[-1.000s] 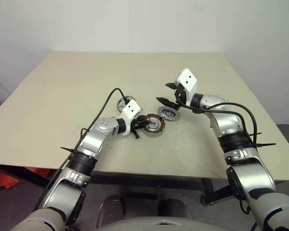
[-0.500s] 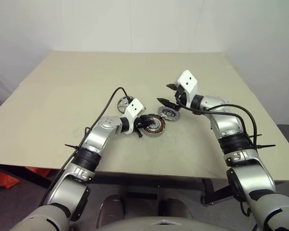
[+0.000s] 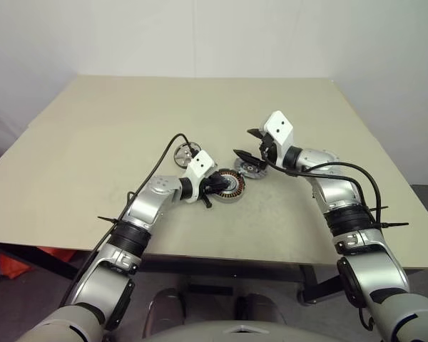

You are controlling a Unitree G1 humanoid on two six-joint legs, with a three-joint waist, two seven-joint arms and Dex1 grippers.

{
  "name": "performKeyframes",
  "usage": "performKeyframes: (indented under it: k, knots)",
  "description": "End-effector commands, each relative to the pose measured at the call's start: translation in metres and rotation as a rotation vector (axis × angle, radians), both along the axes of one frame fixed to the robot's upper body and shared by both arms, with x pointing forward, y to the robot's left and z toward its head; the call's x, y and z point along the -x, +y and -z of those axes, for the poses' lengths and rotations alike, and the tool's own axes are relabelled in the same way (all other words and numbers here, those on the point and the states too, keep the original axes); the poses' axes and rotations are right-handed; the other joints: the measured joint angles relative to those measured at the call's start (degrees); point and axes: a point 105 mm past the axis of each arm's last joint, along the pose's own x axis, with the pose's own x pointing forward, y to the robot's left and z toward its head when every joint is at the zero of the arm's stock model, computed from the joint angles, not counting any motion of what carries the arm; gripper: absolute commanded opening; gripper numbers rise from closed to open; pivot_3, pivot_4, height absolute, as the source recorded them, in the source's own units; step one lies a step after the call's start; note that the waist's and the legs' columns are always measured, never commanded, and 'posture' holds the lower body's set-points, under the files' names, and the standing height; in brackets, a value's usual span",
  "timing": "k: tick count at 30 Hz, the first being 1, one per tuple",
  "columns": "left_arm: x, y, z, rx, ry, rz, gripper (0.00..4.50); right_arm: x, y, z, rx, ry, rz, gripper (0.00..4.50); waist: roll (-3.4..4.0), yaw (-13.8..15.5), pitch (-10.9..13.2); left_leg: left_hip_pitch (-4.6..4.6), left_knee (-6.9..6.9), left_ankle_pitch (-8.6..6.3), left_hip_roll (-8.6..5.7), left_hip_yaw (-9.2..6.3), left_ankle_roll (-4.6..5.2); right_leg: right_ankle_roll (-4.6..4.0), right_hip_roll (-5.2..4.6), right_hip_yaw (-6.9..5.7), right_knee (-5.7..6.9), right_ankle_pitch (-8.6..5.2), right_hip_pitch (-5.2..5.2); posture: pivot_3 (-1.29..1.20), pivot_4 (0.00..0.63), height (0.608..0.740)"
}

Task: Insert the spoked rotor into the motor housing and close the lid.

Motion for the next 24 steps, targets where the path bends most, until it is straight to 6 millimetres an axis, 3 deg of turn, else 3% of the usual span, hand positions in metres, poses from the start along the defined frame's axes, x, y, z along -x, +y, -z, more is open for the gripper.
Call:
performKeyframes:
  k: [1, 8, 24]
  knots:
    - [-0.007, -0.003, -0.011, -0.004, -0.036, 0.016, 0.73, 0.001, 0.002, -0.023, -0.035, -0.084, 0.0, 3.76, 0.0, 0.0, 0.0, 0.0, 0.0, 0.0, 0.0, 0.0, 0.0, 0.0, 0.0, 0.0, 0.0, 0.0, 0.0, 0.0, 0.0, 0.74]
    - [-0.017, -0.009, -0.017, 0.016, -0.053, -0.011, 0.73, 0.002, 0.002, -0.022, -0.035, -0.081, 0.005, 3.76, 0.0, 0.1, 0.0, -0.04, -0.02, -0.01, -0.01, 0.0, 0.02, 0.0, 0.0, 0.0, -0.05, 0.0, 0.0, 0.0, 0.0, 0.74]
    - [-0.017, -0.019, -0.012, 0.0, -0.049, 0.003, 0.73, 0.001, 0.002, -0.022, -0.038, -0.081, 0.003, 3.76, 0.0, 0.2, 0.0, -0.05, -0.04, -0.02, -0.01, 0.0, 0.03, 0.0, 0.0, -0.01, -0.1, 0.0, -0.01, 0.0, 0.0, 0.74]
